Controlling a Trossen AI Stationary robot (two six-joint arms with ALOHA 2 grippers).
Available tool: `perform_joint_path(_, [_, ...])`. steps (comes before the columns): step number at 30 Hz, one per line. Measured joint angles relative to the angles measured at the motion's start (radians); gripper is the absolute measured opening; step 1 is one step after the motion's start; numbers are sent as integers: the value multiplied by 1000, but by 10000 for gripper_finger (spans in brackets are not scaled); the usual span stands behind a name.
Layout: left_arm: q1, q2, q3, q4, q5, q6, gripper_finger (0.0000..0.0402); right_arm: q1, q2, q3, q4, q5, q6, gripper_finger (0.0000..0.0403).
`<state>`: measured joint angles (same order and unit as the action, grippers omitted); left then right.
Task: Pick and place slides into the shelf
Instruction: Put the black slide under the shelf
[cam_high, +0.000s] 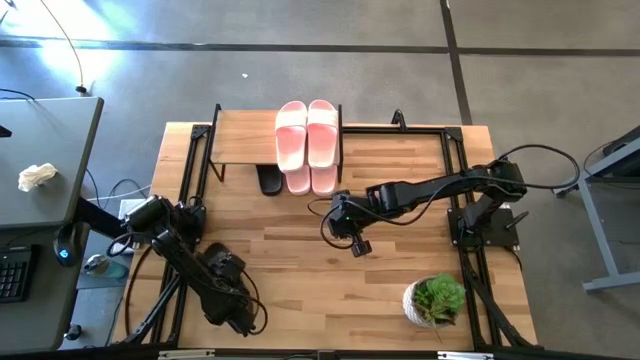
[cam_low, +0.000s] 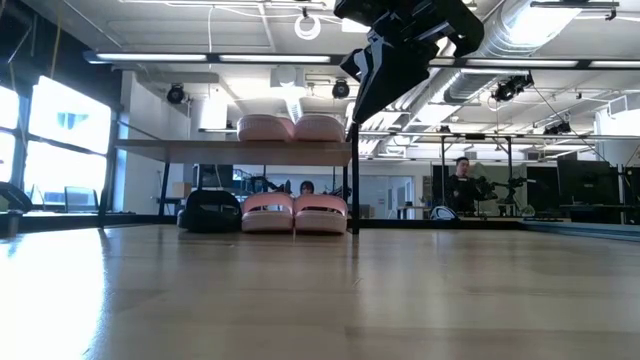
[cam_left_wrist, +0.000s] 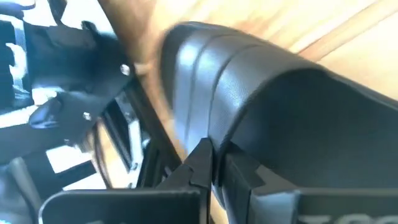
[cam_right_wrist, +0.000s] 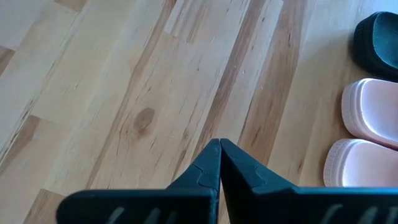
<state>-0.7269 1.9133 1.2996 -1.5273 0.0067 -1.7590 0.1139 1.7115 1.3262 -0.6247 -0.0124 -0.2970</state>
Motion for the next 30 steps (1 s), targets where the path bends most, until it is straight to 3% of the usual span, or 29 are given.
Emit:
perform_joint_path(7, [7,-13,184,-42,-184,84,4,-12,-12,0,6,0,-1,0])
perform_joint_path(12, [51,-13,265,-41,-247,229,3,-23,-77,0,27,6,-4,0])
perform_joint_path(22, [222,-13,321,-43,-383,722,1,-36,-233,0,-7,53,3,0])
perform_joint_path(30, [372,-73,262,-43,-429,873,0,-35,-287,0,-110,118,29,0])
